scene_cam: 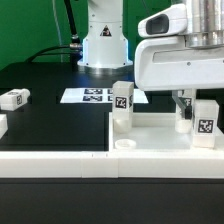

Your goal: Assemble square table

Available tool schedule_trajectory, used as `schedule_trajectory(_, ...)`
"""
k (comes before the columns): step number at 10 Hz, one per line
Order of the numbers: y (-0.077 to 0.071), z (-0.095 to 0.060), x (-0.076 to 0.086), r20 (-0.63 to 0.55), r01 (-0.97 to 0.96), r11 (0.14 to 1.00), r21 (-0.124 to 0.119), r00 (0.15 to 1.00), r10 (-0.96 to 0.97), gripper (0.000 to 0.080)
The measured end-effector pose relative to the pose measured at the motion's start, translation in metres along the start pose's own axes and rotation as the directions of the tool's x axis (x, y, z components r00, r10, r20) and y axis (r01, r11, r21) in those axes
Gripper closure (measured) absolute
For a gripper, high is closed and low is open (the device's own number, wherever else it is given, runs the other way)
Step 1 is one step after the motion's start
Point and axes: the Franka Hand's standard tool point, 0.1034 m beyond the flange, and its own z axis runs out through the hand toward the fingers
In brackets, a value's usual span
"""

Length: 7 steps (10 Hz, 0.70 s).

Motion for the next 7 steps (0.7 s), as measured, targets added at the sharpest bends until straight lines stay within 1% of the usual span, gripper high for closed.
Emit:
schedule_trajectory(1, 0.004, 0.0011, -0.0004, 0.004, -0.067, 0.998, -0.007, 0.998, 0.067, 0.0396)
schedule_trajectory(2, 0.004, 0.0011, -0.0002, 0.003, -0.132, 0.991, -0.006, 0.991, 0.132, 0.0503)
schedule_trajectory(3, 0.0044, 0.0009, 0.0003, 0.003, -0.206, 0.979, -0.006, 0.979, 0.206, 0.0503)
schedule_trajectory(4, 0.0054, -0.0001, 0.0024, 0.004, -0.321, 0.947, 0.0, 0.947, 0.321, 0.0503)
schedule_trajectory(5, 0.0054, -0.0003, 0.001, 0.018, -0.497, 0.868, -0.009, 0.868, 0.497, 0.0503)
schedule_trajectory(6, 0.002, -0.0003, -0.0006, 0.038, -0.667, 0.745, -0.028, 0.744, 0.667, 0.0503)
schedule_trajectory(7, -0.0002, 0.0028, -0.0003, 0.058, -0.831, 0.556, -0.032, 0.553, 0.831, 0.0506)
